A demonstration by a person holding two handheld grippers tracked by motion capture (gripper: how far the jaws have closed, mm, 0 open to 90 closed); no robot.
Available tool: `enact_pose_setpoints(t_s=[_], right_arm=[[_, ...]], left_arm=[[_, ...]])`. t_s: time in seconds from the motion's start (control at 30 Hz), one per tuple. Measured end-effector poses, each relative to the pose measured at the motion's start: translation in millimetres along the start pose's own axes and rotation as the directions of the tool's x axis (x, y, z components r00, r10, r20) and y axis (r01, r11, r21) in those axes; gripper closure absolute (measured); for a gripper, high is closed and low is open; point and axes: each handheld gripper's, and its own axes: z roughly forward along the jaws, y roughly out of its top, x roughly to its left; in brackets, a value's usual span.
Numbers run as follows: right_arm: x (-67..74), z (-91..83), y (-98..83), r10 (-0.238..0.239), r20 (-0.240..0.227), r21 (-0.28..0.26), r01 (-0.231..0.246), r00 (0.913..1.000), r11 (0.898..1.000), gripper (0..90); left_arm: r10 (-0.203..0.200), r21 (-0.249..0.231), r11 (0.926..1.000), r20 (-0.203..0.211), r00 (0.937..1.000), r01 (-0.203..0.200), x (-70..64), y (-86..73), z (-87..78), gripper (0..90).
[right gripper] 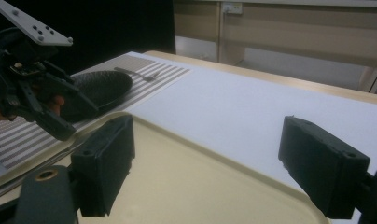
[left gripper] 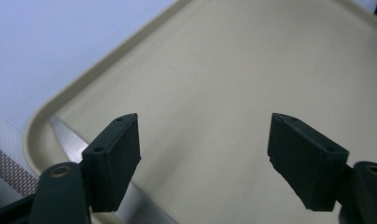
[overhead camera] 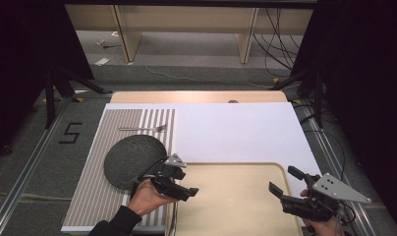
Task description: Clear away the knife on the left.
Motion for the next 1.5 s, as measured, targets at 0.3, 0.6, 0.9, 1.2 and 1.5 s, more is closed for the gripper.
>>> enact_pose_setpoints(t_s=[0.3, 0.6, 0.9, 1.2, 1.5], right_arm=[[-0.3, 0.2, 0.1, -0.003, -0.003, -0.005, 0.003, 1.0, 1.0, 19.1], [-0.2, 0.1, 0.2, -0.001, -0.006, -0.009, 0.001, 1.0, 1.0, 19.0], [0.3, 0.0, 0.2, 0.003, -0.012, -0.008, -0.003, 0.9999, 1.0, 18.5], [0.3, 0.1, 0.4, -0.001, -0.014, -0.012, 0.001, 0.9999, 1.0, 18.3], [0.7, -0.1, 0.4, 0.0, -0.019, -0.015, 0.0, 0.9998, 1.0, 18.1]], left_arm=[[0.005, -0.148, 0.9889, 0.02, 0.9998, -0.002, -1.6, -1.2, -14.5, 18.9], [0.024, -0.255, 0.9667, 0.021, 0.9995, -0.017, -2.3, -3.9, -26.7, 17.5], [0.033, -0.357, 0.934, 0.029, 0.9991, -0.02, -1.8, -8.3, -38.8, 17.6], [0.042, -0.414, 0.9099, 0.015, 0.999, -0.032, -1.1, -14.6, -48.5, 17.5], [0.045, -0.435, 0.8997, -0.003, 0.999, -0.042, 1.4, -22.3, -56.8, 17.3]])
